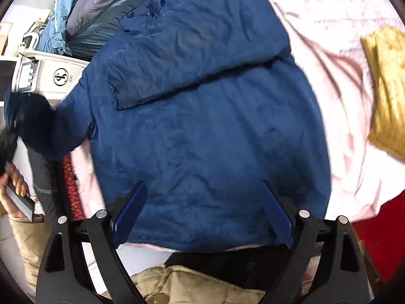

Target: Fold large clothes

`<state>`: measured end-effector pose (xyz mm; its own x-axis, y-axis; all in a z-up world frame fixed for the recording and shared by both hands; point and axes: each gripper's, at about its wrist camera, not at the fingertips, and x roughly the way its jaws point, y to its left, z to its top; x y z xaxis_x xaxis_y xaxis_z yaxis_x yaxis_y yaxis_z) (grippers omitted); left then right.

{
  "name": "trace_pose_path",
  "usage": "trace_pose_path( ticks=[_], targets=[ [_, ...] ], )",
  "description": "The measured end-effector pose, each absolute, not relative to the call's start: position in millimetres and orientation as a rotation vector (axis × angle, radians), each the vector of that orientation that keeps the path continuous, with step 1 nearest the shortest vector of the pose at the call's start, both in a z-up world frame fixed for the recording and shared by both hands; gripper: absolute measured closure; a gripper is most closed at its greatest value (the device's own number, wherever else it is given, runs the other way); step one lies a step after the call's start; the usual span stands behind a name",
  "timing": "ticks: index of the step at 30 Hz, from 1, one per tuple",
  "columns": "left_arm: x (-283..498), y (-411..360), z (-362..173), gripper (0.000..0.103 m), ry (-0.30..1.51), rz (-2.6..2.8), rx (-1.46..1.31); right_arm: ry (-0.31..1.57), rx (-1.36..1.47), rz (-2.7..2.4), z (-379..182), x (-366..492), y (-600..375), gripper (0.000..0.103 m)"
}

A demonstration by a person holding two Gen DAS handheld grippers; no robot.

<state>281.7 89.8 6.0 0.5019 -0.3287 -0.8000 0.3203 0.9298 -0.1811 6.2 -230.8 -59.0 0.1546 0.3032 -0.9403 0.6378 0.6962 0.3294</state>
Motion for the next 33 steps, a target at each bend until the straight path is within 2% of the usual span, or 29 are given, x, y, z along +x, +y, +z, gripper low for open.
trace_pose_path(
  ticks=[4,9,11,13,14,17,19,23,26,33],
  targets=[
    [258.4,-16.7,-15.3,0.092,1.017,-0.555,-0.027,1.42,0.758,-0.325,-54.8,3.6,-243.0,0.015],
    [218.2,-131.3,-62.2,0.091,1.073,-0.647,0.112,1.424,0.775,-0.397,-68.0,-19.9,-267.9,0.015],
    [209.6,-158.5,-97.9,0.077,1.162,-0.656,0.151,1.437,0.81,-0.425,-77.8,-33.7,-279.3,0.015],
    [199.5,-181.7,-137.0,0.032,1.3,-0.67,0.176,1.449,0.843,-0.451,-87.6,-44.9,-287.8,0.015],
    [199.1,-183.3,-151.8,0.027,1.35,-0.673,0.184,1.457,0.858,-0.459,-92.7,-49.7,-292.1,0.015],
    [179.6,-181.5,-170.6,0.025,1.379,-0.674,0.205,1.467,0.887,-0.487,-102.3,-61.2,-301.5,0.015],
    [172.7,-178.1,-169.9,0.017,1.383,-0.695,0.201,1.462,0.879,-0.505,-105.2,-63.9,-306.7,0.015],
    [161.7,-151.1,-156.1,0.016,1.311,-0.695,0.222,1.46,0.838,-0.498,-110.7,-51.0,-307.6,0.015],
    [165.0,-120.7,-153.0,0.016,1.23,-0.596,0.367,1.473,0.827,-0.451,-116.8,-33.3,-301.3,0.015],
    [169.1,-14.3,-159.9,0.016,1.247,-0.451,0.366,1.49,0.7,-0.276,-123.6,9.9,-262.5,0.015]
  ],
)
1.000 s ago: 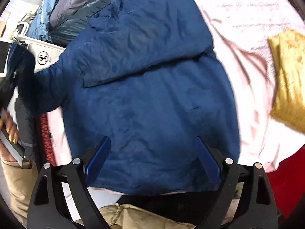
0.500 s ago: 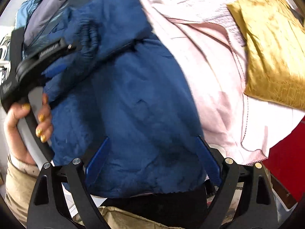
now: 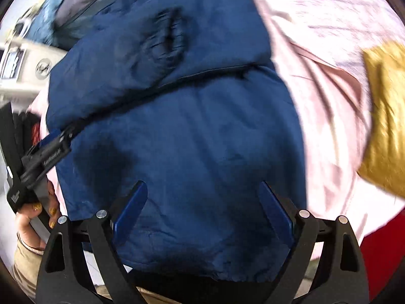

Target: Fold large clothes

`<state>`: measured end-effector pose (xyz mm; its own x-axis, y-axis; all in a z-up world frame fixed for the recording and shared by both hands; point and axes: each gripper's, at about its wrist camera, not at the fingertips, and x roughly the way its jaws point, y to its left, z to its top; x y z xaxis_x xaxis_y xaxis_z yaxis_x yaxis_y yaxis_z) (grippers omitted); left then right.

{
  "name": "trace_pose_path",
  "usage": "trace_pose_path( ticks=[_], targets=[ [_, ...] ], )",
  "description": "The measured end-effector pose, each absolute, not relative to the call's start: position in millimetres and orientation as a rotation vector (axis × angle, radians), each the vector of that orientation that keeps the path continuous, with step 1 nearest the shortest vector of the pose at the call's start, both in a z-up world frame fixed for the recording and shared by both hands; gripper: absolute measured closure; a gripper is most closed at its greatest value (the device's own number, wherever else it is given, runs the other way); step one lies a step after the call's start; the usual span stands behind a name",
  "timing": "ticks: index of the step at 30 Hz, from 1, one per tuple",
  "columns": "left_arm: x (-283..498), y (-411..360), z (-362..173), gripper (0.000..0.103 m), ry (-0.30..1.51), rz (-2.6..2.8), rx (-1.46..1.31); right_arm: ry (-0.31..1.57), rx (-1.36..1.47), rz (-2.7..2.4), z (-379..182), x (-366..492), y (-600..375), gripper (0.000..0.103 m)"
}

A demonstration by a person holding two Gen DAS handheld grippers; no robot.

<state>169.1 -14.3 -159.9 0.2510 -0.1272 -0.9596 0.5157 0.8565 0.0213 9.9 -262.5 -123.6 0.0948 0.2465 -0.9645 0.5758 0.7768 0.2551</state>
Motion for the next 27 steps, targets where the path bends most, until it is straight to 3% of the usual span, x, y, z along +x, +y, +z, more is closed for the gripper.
trace_pose_path(
  ticks=[11,20,21,23,27],
  targets=[
    [138.4,149.0,-163.4,0.014,1.378,-0.3,0.145,1.475,0.458,-0.126,-126.2,15.7,-215.5,0.015],
    [87.5,137.4,-192.0,0.011,1.428,-0.401,0.174,1.705,0.186,-0.071,-202.5,-9.6,-158.0,0.015],
    [84.2,131.2,-201.5,0.006,1.452,-0.407,0.172,1.715,0.17,-0.074,-209.8,-12.2,-153.9,0.015],
    [79.6,126.6,-221.7,0.006,1.499,-0.394,0.191,1.756,0.143,-0.075,-231.0,-19.2,-145.8,0.007],
    [69.0,114.3,-242.3,0.005,1.432,-0.342,0.31,1.675,0.134,-0.083,-238.4,-26.3,-142.7,0.005]
  ],
)
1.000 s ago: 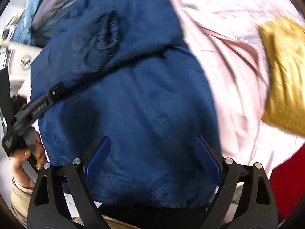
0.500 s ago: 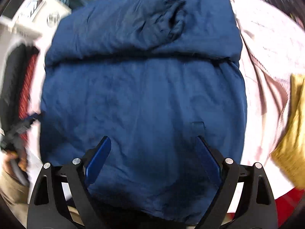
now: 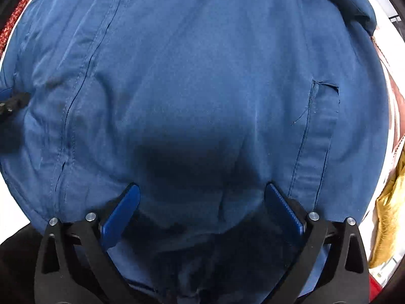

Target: Fold large clothes

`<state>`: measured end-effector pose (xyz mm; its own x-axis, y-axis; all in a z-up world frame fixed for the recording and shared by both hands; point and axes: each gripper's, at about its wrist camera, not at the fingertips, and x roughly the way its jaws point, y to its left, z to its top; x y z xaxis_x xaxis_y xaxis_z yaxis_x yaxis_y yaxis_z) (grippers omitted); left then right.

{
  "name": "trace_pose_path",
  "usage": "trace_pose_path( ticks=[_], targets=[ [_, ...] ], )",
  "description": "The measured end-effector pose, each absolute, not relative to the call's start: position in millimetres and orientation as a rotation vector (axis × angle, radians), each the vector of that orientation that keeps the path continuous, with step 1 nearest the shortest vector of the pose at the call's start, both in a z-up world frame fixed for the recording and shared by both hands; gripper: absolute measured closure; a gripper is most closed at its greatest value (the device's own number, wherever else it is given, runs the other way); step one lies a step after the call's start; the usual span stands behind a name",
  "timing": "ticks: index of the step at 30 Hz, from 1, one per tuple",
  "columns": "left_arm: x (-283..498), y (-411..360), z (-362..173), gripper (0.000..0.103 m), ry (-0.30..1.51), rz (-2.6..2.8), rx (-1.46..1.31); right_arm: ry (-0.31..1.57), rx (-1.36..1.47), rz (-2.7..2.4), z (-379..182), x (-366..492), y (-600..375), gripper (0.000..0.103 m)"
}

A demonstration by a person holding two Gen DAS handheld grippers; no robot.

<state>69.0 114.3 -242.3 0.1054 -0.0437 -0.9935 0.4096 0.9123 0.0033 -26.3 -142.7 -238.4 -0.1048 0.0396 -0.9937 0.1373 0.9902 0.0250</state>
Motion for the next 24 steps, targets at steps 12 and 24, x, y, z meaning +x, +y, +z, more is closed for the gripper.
trace_pose_path(
  ticks=[12,24],
  targets=[
    [68.7,93.8,-243.7,0.005,1.459,-0.309,0.348,1.619,0.12,-0.149,-239.7,-44.6,-123.5,0.005],
    [107.4,170.7,-190.1,0.01,1.419,-0.408,0.149,1.44,0.262,-0.082,-182.2,-95.2,-160.1,0.005]
  ],
)
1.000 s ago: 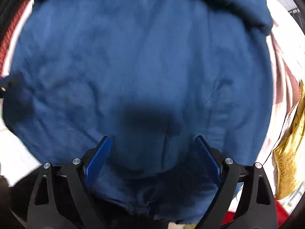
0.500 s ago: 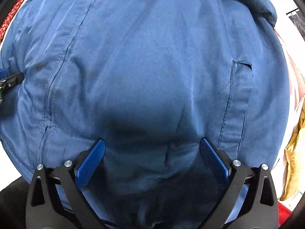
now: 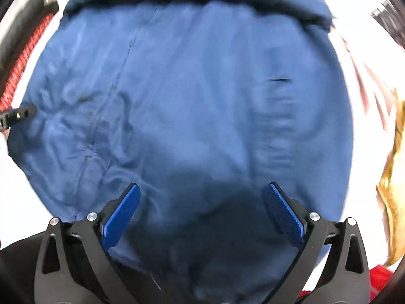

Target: Fold large clothes

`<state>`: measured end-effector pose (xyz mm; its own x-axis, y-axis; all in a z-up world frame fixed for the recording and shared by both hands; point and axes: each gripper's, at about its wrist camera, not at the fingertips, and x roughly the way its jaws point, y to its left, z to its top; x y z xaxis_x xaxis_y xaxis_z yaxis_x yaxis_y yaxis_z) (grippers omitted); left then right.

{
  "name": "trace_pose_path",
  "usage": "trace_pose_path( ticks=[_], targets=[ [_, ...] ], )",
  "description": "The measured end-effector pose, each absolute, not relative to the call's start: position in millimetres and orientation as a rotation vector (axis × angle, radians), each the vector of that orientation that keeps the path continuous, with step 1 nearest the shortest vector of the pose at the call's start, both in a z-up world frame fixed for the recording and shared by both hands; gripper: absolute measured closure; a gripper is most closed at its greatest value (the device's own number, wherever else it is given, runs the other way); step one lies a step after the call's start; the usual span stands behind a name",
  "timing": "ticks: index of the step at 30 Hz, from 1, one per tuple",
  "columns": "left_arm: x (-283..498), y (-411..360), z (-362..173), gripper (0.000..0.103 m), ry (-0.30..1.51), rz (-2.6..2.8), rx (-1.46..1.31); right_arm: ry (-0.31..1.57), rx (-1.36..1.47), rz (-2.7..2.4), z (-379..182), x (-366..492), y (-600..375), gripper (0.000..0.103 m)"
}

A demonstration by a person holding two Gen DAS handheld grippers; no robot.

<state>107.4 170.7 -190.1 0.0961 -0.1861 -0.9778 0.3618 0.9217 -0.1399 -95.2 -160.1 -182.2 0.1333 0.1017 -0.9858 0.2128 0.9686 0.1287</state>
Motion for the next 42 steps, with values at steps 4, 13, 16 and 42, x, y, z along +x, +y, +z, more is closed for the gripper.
trace_pose_path(
  ticks=[4,13,16,42],
  targets=[
    [115.1,229.2,-174.5,0.013,1.411,-0.421,0.057,1.363,0.41,-0.175,-160.8,-140.0,-218.7,0.005],
    [114.3,300.9,-182.0,0.014,1.469,-0.419,-0.113,1.337,0.794,-0.155,-174.5,-202.4,-291.9,0.005],
    [107.5,284.1,-197.7,0.013,1.488,-0.453,-0.163,1.351,0.836,-0.126,-189.8,-201.9,-282.2,0.005],
    [68.6,228.8,-174.0,0.085,1.525,-0.67,-0.098,1.408,0.826,0.1,-159.7,-189.0,-229.5,0.091]
  ],
)
